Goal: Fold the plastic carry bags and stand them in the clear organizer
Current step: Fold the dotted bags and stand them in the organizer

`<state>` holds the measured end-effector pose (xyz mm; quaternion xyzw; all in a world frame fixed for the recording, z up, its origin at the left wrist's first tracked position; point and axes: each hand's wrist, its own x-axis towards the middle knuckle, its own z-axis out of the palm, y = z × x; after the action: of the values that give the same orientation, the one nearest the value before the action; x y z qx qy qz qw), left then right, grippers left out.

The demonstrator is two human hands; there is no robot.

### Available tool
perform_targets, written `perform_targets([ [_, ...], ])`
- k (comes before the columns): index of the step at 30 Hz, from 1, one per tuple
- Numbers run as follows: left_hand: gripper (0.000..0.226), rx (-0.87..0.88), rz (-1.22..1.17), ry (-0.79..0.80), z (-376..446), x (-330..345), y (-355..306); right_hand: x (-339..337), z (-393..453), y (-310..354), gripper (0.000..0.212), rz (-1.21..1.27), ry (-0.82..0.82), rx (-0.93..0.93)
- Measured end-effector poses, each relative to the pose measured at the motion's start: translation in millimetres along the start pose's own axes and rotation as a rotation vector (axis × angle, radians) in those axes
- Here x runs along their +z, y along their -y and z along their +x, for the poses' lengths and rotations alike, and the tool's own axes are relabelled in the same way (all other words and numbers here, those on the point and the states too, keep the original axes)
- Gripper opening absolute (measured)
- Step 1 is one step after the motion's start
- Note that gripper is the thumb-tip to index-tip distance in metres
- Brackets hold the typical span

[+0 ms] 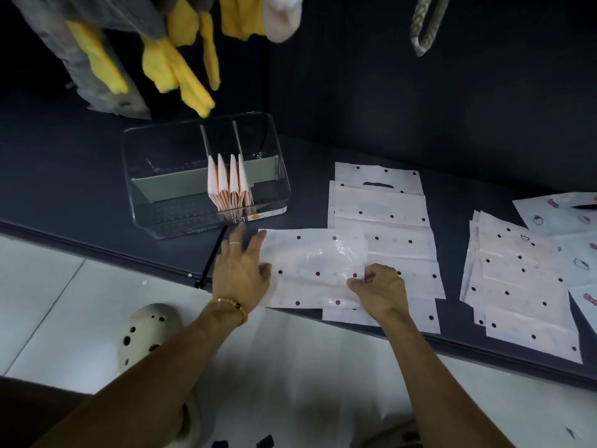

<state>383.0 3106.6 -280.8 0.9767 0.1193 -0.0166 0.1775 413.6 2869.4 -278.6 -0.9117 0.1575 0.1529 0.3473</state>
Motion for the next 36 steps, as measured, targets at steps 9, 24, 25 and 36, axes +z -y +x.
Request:
perform_targets([
  [9, 0.059, 0.53, 0.182, 0.256, -19, 30, -1, -5, -5, -3, 0.036, 0.105, 0.074, 0.009],
  [24, 0.062, 0.265, 0.014, 0.154, 43, -4, -41, -6, 0, -11, 0.012, 0.093, -0.014, 0.01],
  [25, 0.063, 0.269, 0.008, 0.236, 52, -6, -48, -6, 2, -11, 0.011, 0.098, -0.011, 0.019],
  [36, 0.012, 0.265, -0.272, 0.793, 86, -24, -58, -8, 3, -13, 0.02, 0.079, -0.004, -0.016],
])
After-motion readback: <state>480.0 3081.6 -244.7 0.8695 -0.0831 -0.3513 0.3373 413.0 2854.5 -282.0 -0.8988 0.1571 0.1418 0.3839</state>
